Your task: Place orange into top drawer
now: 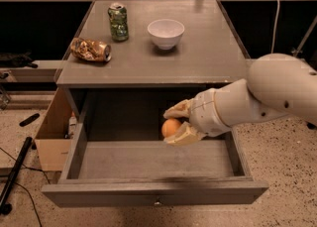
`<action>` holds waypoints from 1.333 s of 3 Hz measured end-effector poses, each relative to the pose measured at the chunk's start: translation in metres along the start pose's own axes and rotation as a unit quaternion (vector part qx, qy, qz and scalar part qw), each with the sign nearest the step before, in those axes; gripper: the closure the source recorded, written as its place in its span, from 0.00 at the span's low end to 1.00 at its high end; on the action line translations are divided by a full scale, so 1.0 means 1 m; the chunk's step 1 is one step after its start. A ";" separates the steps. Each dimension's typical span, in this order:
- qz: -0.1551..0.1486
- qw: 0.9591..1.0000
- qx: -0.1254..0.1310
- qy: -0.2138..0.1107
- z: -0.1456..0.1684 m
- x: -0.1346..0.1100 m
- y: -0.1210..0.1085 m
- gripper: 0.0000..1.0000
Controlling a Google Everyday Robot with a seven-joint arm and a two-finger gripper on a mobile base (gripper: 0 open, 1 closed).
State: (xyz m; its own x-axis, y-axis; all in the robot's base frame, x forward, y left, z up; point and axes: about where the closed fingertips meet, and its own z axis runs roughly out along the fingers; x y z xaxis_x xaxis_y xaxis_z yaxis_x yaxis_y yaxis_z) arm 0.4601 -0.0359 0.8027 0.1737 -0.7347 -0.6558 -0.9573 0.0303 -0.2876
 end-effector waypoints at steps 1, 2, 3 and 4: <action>0.010 1.000 -0.007 0.012 0.017 0.030 -0.015 1.00; 0.020 1.000 -0.010 0.021 0.027 0.062 -0.033 1.00; 0.036 0.999 -0.020 0.030 0.042 0.092 -0.044 1.00; 0.049 0.997 -0.042 0.041 0.066 0.115 -0.047 1.00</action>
Offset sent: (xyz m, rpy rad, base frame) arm 0.0871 -0.0573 -0.0828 -0.0492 0.0694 -0.0598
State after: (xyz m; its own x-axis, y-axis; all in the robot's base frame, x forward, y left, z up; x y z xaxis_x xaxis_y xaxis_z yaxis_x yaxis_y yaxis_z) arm 0.5403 -0.0770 0.6955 0.0621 -0.7844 -0.6171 -0.9853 0.0504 -0.1631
